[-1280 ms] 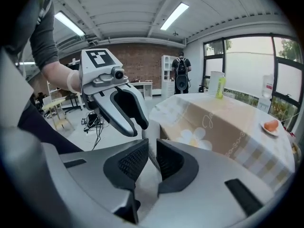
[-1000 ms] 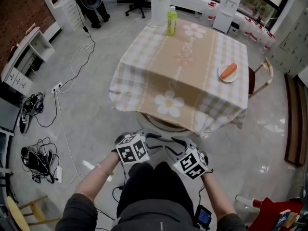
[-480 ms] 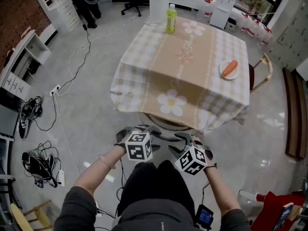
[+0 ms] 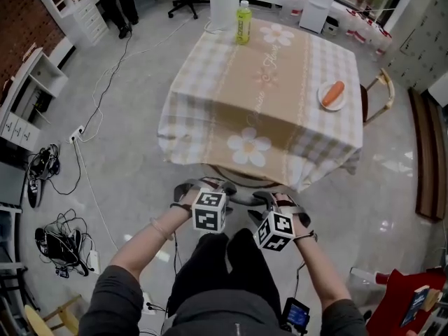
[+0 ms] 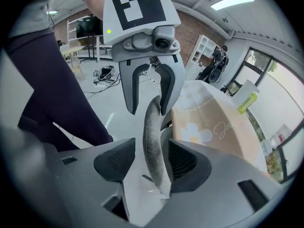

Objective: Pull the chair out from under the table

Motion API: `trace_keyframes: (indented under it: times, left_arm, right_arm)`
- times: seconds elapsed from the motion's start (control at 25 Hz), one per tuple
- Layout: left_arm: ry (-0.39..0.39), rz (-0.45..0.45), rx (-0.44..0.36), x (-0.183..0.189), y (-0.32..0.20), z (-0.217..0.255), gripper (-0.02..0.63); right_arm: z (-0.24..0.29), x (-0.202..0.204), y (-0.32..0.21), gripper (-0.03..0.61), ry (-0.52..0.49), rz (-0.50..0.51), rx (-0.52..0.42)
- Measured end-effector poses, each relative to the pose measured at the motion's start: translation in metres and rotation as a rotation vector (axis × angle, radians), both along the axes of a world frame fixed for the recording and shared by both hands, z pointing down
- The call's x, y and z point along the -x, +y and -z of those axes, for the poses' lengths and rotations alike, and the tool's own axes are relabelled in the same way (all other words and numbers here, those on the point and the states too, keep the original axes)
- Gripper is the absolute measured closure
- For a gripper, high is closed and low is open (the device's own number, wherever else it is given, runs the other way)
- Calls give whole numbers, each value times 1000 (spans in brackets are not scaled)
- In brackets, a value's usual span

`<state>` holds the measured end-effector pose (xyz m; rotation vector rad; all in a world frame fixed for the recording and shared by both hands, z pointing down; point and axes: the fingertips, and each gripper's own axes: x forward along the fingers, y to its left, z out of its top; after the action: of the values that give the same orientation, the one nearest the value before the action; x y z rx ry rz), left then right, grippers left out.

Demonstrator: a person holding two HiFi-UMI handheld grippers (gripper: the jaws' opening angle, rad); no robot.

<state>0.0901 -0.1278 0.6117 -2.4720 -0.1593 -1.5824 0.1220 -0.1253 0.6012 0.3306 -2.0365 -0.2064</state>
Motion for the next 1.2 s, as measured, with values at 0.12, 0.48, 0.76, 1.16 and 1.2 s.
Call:
trace_keyframes:
  times: [0.12,0.48,0.76,1.16,1.2]
  left_arm:
    - [-32,-25,-6,3,-3,-8,380]
    - [-91,-94,-50,8,-11,-27,380]
    - [-134,-173,-87,9,-18,-45,380]
    - [-120,-156,-93,6,-29,-64,399]
    - [-123,-158,-99,7,-30,-66,411]
  right_arm:
    - [-11,-1,-2,387,58,26,-7]
    - [-34,1,-8,387,118,23,19]
    - [-47,6,-15,387,158,39,32]
    - [-65,9,-21,387,181,35,86]
    - [-66,10,-21,387,177,33,91]
